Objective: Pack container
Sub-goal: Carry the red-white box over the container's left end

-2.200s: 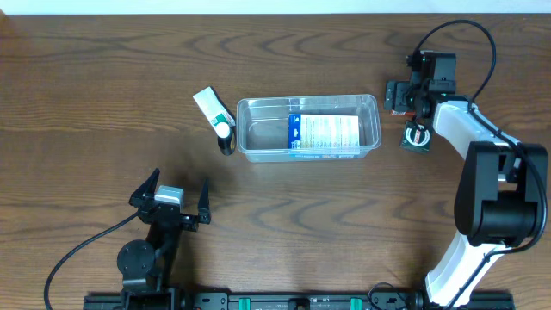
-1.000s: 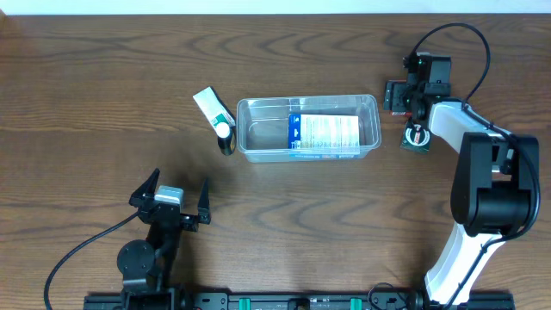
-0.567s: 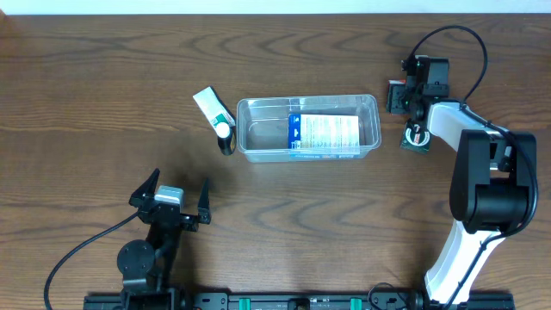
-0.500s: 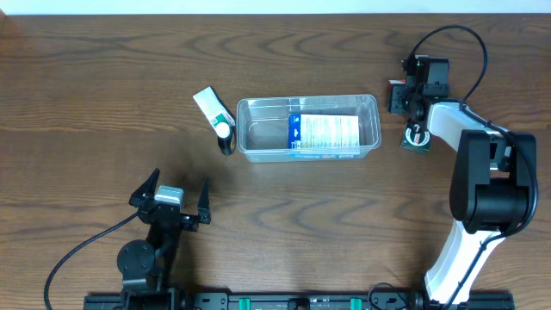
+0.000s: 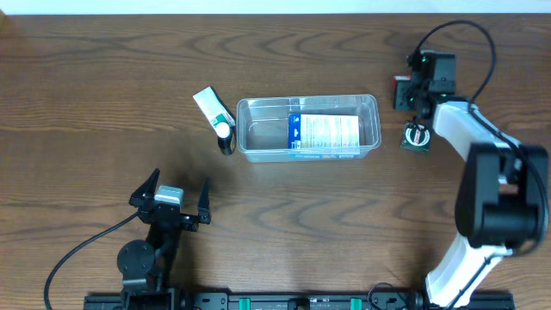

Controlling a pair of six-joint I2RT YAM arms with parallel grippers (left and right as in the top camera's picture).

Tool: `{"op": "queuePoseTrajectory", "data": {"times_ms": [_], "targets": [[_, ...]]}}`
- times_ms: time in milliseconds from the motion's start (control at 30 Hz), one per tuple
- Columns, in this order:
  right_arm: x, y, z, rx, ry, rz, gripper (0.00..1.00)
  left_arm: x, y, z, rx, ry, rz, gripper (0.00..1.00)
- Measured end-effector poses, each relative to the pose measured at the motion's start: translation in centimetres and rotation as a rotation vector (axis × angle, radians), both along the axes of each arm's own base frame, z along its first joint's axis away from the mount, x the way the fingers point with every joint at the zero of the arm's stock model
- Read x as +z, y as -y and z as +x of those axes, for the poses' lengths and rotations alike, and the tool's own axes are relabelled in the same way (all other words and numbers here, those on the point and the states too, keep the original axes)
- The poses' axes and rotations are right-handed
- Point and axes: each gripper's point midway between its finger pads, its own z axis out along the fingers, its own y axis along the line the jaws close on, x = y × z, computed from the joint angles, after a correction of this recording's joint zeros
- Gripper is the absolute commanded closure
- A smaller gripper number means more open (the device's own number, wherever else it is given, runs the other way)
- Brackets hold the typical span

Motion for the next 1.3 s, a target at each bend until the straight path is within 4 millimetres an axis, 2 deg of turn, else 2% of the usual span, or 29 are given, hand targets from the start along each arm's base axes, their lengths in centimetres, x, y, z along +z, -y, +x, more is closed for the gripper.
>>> {"op": "queuePoseTrajectory", "data": {"times_ms": [167, 267, 367, 433, 567, 767, 800, 900, 933, 1133, 1300], "targets": [[8.7, -0.5, -0.9, -0.001, 0.139, 0.000, 0.51, 0.0, 0.0, 0.0, 0.000, 0.000, 0.000, 0.02], [14.2, -2.5, -2.3, 0.013, 0.232, 0.030, 0.51, 0.0, 0.0, 0.0, 0.000, 0.000, 0.000, 0.02], [18.1, -6.0, -3.8, 0.057, 0.302, 0.090, 0.52, 0.0, 0.0, 0.0, 0.000, 0.000, 0.000, 0.02], [20.2, -9.1, -5.2, 0.098, 0.333, 0.150, 0.52, 0.0, 0.0, 0.0, 0.000, 0.000, 0.000, 0.02], [22.2, -15.9, -7.7, 0.192, 0.352, 0.273, 0.53, 0.0, 0.0, 0.0, 0.000, 0.000, 0.000, 0.02], [21.6, -25.9, -11.3, 0.332, 0.297, 0.403, 0.53, 0.0, 0.0, 0.0, 0.000, 0.000, 0.000, 0.02], [21.4, -26.8, -11.6, 0.343, 0.295, 0.411, 0.53, 0.0, 0.0, 0.0, 0.000, 0.000, 0.000, 0.02], [19.6, -30.8, -12.4, 0.385, 0.271, 0.418, 0.54, 0.0, 0.0, 0.0, 0.000, 0.000, 0.000, 0.02], [18.3, -32.2, -12.9, 0.399, 0.249, 0.408, 0.53, 0.0, 0.0, 0.0, 0.000, 0.000, 0.000, 0.02], [13.1, -36.2, -14.1, 0.412, 0.184, 0.350, 0.54, 0.0, 0.0, 0.0, 0.000, 0.000, 0.000, 0.02], [10.3, -37.0, -14.5, 0.382, 0.141, 0.316, 0.53, 0.0, 0.0, 0.0, 0.000, 0.000, 0.000, 0.02]]}}
